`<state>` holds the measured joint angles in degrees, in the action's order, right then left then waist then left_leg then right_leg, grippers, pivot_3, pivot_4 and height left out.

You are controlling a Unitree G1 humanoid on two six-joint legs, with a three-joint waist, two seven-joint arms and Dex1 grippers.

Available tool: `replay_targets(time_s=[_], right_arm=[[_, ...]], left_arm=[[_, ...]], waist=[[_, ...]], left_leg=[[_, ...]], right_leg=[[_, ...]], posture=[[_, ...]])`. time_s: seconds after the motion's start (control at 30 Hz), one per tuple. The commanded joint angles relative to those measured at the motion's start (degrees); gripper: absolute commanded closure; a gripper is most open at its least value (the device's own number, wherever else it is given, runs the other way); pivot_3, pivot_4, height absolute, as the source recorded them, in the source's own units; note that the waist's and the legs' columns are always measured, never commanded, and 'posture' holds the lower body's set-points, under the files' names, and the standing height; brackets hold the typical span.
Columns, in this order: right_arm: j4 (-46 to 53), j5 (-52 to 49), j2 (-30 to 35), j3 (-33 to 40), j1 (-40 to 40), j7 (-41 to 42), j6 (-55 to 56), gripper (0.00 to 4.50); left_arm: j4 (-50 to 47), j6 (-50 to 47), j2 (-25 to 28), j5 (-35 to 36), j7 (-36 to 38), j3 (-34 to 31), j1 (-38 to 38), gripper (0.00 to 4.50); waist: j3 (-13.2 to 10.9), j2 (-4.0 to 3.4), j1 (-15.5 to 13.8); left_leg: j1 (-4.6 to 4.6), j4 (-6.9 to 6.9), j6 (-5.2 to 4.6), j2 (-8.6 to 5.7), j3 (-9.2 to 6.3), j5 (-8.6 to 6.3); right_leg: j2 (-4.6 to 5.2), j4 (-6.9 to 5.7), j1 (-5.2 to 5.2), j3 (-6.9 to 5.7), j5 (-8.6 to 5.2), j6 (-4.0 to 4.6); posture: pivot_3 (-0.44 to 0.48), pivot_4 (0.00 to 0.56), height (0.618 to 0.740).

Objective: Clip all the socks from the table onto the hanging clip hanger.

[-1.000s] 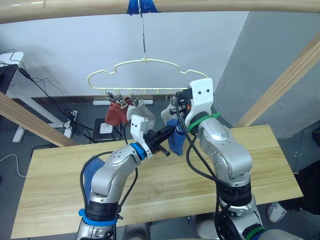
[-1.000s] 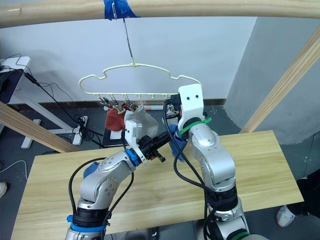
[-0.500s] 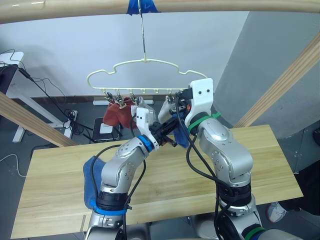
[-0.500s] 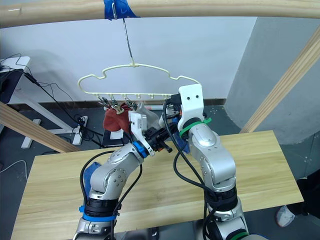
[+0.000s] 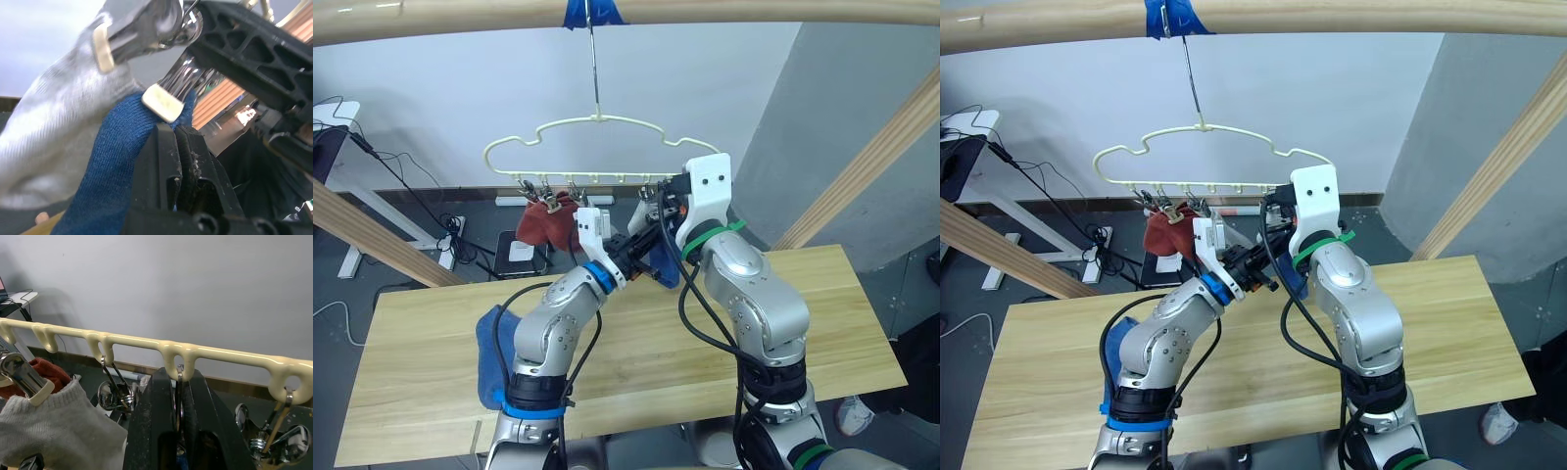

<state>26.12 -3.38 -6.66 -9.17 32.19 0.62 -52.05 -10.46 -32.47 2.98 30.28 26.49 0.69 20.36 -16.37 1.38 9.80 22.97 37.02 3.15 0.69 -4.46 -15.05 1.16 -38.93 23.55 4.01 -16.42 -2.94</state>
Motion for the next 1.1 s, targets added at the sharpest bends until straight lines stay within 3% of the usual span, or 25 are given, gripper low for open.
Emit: replay_targets(time_s=[0.03,0.13,0.27,0.33,0.4,0.83,1.1], right_arm=[[2.96,0.15,-0.18,-0.08,-0.21,-0.70,0.01,4.50],[3.40,-0.29,-0.47,0.24,-0.41,-0.89,0.49,3.63],[4.03,-0.88,-0.58,0.48,-0.25,-0.71,-0.15,1.99],[4.50,-1.32,-0.47,0.56,-0.28,-0.22,-0.55,1.37],[5.26,-1.88,-0.39,0.73,-0.43,0.27,-1.17,1.37],[15.90,-8.22,8.70,-0.25,-4.93,8.49,-8.61,1.33],[23.93,-10.95,18.15,1.12,-11.89,13.83,-3.34,1.33]], left_arm=[[-0.99,0.52,-0.17,0.85,0.20,0.20,0.33,4.46],[-0.97,0.63,-0.11,0.72,0.30,0.37,0.34,4.50],[-0.43,1.55,-0.24,0.77,1.58,0.92,0.50,4.50],[-0.33,3.01,0.12,-1.00,1.08,1.35,0.35,4.50],[0.16,2.55,1.10,-2.99,-0.22,2.13,0.22,4.50],[0.75,8.25,6.44,-7.02,5.32,5.29,-1.47,1.07],[-3.05,9.53,13.54,-5.37,13.84,5.77,-3.73,1.07]], waist=[[0.00,0.00,0.00],[0.00,0.00,0.00],[0.00,0.00,-0.01],[0.00,0.00,0.00],[0.00,0.00,0.01],[0.00,0.00,-0.02],[0.00,0.00,0.03]], left_leg=[[0.00,0.00,0.00,0.00,0.00,0.00],[0.00,0.00,0.00,0.00,0.00,0.00],[0.00,0.00,0.00,0.00,0.01,0.00],[0.00,0.00,0.00,0.00,0.01,0.00],[0.00,0.00,0.00,0.00,0.01,0.00],[0.00,0.00,0.00,0.00,-0.03,0.00],[0.00,-0.04,0.00,0.00,0.00,0.00]], right_leg=[[-0.01,0.00,0.00,-0.01,0.00,0.00],[-0.01,0.00,0.00,0.00,0.00,0.00],[-0.01,0.01,0.00,0.00,0.00,0.00],[-0.01,0.01,0.00,0.01,0.00,0.00],[-0.01,0.01,0.00,0.00,0.00,0.00],[0.00,0.03,0.00,0.02,0.00,-0.01],[-0.06,0.08,0.01,0.01,-0.01,-0.01]], posture=[[-0.268,0.288,0.740],[-0.268,0.288,0.740],[-0.268,0.288,0.740],[-0.268,0.288,0.740],[-0.268,0.288,0.740],[-0.272,0.284,0.740],[-0.281,0.281,0.740]])
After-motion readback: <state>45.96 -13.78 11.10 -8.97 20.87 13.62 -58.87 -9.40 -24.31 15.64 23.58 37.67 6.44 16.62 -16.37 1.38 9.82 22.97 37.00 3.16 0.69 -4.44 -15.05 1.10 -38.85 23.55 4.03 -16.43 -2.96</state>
